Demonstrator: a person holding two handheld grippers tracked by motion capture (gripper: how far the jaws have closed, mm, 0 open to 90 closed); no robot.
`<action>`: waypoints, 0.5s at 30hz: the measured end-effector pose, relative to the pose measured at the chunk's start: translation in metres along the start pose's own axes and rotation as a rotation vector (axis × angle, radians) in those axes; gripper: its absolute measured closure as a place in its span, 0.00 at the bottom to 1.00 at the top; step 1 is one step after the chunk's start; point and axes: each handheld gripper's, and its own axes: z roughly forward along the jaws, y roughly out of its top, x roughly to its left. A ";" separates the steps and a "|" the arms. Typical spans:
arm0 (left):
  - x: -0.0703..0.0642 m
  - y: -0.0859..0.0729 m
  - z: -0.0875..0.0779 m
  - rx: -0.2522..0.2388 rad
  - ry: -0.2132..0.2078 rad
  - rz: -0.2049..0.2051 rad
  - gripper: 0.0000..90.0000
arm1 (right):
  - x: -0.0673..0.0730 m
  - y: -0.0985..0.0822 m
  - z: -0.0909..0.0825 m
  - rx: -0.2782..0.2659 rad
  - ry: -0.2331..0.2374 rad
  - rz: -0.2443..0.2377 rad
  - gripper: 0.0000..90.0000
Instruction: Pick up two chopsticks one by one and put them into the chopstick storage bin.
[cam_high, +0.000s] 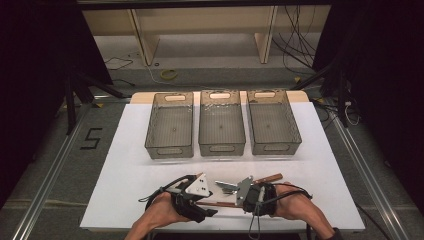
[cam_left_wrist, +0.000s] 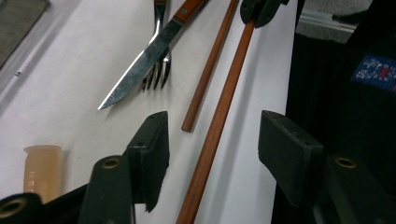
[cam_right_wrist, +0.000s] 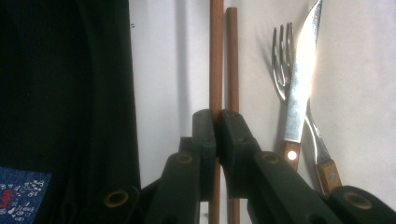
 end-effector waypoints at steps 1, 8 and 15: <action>-0.001 0.000 0.001 0.006 -0.001 0.003 0.49 | 0.000 0.000 0.000 0.000 0.000 0.000 0.95; -0.004 0.003 0.007 0.042 -0.013 0.041 0.61 | 0.002 0.003 0.000 0.002 -0.002 -0.015 0.95; -0.005 0.004 0.010 0.059 -0.025 0.066 0.74 | 0.005 0.005 0.000 0.003 0.008 -0.026 0.95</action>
